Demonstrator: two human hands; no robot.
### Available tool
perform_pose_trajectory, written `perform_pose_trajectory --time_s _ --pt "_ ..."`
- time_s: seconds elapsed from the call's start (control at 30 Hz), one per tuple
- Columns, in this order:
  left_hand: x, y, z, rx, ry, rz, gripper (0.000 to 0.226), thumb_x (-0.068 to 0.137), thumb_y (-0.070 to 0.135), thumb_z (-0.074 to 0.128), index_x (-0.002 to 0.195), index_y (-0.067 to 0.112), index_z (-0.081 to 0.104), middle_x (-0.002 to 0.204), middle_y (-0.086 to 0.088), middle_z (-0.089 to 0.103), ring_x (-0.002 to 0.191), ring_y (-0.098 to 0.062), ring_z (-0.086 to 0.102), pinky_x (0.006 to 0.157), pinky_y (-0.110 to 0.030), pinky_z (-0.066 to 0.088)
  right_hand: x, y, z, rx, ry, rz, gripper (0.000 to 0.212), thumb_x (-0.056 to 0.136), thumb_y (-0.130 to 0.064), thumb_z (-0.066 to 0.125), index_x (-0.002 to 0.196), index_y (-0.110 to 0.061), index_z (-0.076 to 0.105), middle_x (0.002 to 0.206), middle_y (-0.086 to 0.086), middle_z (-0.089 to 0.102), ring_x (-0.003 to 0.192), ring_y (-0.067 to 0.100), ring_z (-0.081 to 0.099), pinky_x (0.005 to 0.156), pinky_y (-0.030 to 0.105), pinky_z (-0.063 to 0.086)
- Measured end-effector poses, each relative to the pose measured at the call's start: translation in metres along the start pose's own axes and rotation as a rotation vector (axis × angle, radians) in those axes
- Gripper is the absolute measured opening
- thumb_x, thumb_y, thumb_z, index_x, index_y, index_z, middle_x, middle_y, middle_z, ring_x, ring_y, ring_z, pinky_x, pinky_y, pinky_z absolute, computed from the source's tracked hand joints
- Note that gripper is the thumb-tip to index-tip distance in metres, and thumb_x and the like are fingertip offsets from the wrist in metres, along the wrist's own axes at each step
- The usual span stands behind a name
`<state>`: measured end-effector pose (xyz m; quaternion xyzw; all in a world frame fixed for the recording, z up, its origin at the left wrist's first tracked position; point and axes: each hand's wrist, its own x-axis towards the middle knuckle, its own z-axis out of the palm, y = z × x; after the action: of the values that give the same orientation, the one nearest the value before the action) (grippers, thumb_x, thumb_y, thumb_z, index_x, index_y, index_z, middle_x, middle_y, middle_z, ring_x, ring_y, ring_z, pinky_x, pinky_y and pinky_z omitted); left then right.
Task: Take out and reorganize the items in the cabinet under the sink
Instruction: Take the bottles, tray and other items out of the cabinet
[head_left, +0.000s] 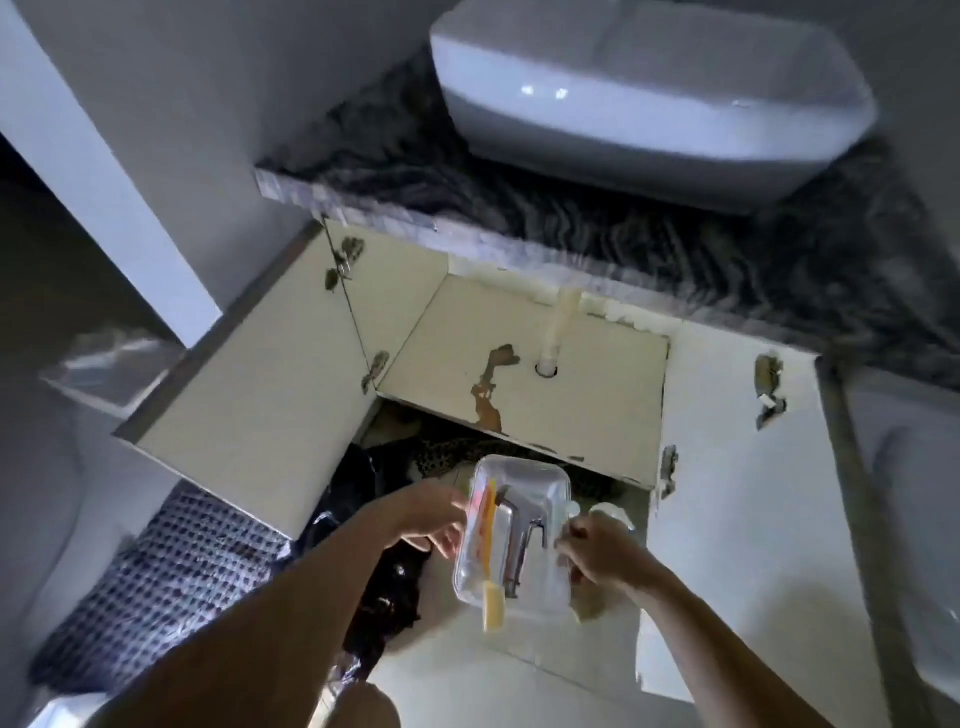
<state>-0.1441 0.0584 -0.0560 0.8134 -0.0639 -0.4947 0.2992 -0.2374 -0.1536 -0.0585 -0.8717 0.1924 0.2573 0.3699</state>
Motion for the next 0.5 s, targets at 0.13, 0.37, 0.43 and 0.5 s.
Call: perform_pose_trajectory --time_s 0.13,0.37,0.43,0.5 --pt "-0.075 0.057 -0.048 -0.023 0.122 0.070 0.028 0.091 0.017 0.052 0.117 0.016 0.063 0.074 0.001 0.068 0.067 -0.011 0.067 0.080 -0.031 0.052 -0.040 -0.065 -0.064 0.044 0.049 -0.055 0.022 0.085 -0.011 0.055 0.067 -0.003 0.064 0.056 0.006 0.063 0.049 0.016 0.060 0.049 0.022 0.045" --pt "-0.166 0.101 -0.130 -0.132 0.265 0.152 0.036 0.091 0.008 0.053 0.127 0.012 0.056 0.075 -0.003 0.066 0.067 -0.015 0.064 0.077 -0.030 0.053 -0.076 -0.162 -0.126 0.073 0.095 -0.162 0.028 0.086 -0.014 0.058 0.072 0.008 0.067 0.054 0.009 0.062 0.047 0.016 0.057 0.048 0.022 0.043" --pt "-0.176 0.107 -0.155 -0.164 0.271 0.172 0.039 0.090 0.006 0.054 0.128 0.012 0.055 0.077 -0.003 0.065 0.069 -0.016 0.063 0.086 -0.037 0.054 -0.074 -0.187 -0.138 0.080 0.099 -0.173 0.028 0.088 -0.014 0.057 0.076 0.009 0.067 0.052 0.006 0.062 0.040 0.010 0.055 0.045 0.019 0.043" --pt "-0.178 0.108 -0.183 -0.157 0.297 0.191 0.041 0.089 0.005 0.055 0.129 0.012 0.055 0.080 -0.002 0.067 0.071 -0.015 0.065 0.091 -0.040 0.054 -0.065 -0.215 -0.146 0.059 0.124 -0.183 0.028 0.090 -0.015 0.056 0.077 0.007 0.068 0.051 0.004 0.062 0.036 0.006 0.053 0.044 0.017 0.044"
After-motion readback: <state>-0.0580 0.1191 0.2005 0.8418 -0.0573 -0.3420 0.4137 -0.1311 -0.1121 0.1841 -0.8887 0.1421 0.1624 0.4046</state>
